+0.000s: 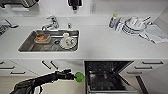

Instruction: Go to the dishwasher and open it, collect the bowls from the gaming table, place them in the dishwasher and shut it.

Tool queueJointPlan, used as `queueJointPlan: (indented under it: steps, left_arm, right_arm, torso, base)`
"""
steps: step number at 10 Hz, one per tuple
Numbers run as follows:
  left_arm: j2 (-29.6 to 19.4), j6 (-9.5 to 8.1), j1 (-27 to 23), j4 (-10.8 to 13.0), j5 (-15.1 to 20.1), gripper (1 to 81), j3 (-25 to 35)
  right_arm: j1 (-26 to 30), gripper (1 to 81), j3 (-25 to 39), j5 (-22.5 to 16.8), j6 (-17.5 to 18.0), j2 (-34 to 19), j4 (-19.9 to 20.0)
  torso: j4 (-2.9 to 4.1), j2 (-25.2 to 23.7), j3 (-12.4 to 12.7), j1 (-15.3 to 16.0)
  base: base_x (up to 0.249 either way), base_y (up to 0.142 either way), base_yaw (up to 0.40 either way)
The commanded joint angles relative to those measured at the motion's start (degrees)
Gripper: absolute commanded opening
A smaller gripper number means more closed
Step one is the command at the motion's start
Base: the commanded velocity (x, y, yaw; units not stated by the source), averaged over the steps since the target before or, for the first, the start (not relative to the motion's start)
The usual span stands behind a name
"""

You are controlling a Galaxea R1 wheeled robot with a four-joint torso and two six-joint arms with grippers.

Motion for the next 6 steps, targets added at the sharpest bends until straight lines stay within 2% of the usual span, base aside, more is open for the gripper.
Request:
queueJointPlan:
  steps: [1, 6]
  left_arm:
    - [7.1, -5.27, -10.2, 5.9, -1.0, 1.0, -5.7]
    - [19.4, -5.62, -10.9, 8.3, -1.7, 1.0, -15.1]
  right_arm:
    - [-1.3, 1.0, 0.9, -4.1, 0.2, -1.0, -0.8]
    - [-0.8, 1.0, 0.9, -4.1, 0.2, -0.7, -0.8]
  torso:
    - [0.0, 0.0, 0.0, 0.0]
    - [0.0, 0.0, 0.0, 0.0]
  base:
    - [0.0, 0.0, 0.0]
    - [0.0, 0.0, 0.0]
